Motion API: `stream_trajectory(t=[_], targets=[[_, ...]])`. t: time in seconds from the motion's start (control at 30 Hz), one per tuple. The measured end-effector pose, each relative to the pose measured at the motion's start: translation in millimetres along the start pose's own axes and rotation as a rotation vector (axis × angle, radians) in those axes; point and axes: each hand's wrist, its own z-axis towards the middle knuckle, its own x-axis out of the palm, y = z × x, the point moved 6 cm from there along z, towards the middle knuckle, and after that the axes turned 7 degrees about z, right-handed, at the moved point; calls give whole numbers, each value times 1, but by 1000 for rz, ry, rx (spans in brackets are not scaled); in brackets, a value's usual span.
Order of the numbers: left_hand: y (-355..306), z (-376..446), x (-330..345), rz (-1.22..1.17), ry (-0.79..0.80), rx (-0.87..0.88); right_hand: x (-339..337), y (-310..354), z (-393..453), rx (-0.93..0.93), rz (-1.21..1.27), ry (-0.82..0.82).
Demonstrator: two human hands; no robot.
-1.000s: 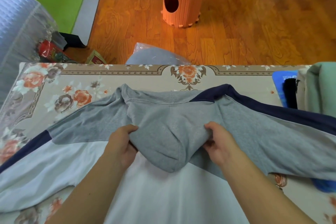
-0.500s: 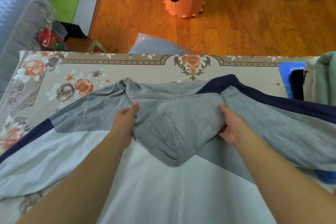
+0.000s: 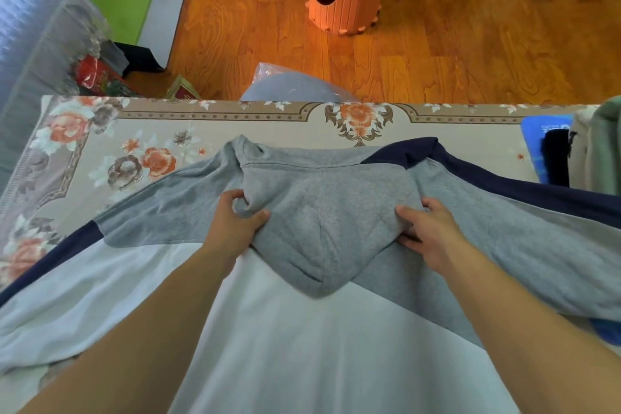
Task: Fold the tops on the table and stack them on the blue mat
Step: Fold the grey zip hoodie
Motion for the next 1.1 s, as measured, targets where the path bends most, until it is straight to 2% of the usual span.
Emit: stream_trajectory(t=[0.17, 0.27, 0.4, 0.5, 0.57, 0.7, 0.77, 0.83, 0.9, 1.0, 1.1], targets=[[-17, 5, 8, -254, 126, -178, 5, 12, 2, -17, 77, 83], [-23, 3, 14, -385, 282, -200, 9, 14, 2, 44, 52, 75], [-19, 6, 9, -131, 310, -149, 10, 15, 2, 145, 18, 46], [-22, 8, 6, -162, 323, -101, 18, 22, 1, 104, -9, 130], [-25, 7, 4, -89, 326, -67, 22, 20, 2, 121, -49, 175], [-28, 6, 1, 51, 361, -61, 11, 21, 6, 92, -31, 14], [-28, 3, -1, 241, 374, -71, 7, 23, 7, 43, 10, -18], [-24, 6, -8, 330, 270, -103, 8, 23, 5, 28, 47, 7], [-17, 10, -12, 164, 176, -177, 8, 19, 2, 50, 64, 20], [-13, 9, -2, -88, 199, -260, 11, 14, 2, 92, 74, 46], [-17, 10, 2, -163, 163, -212, 15, 16, 5, 98, 92, 73]])
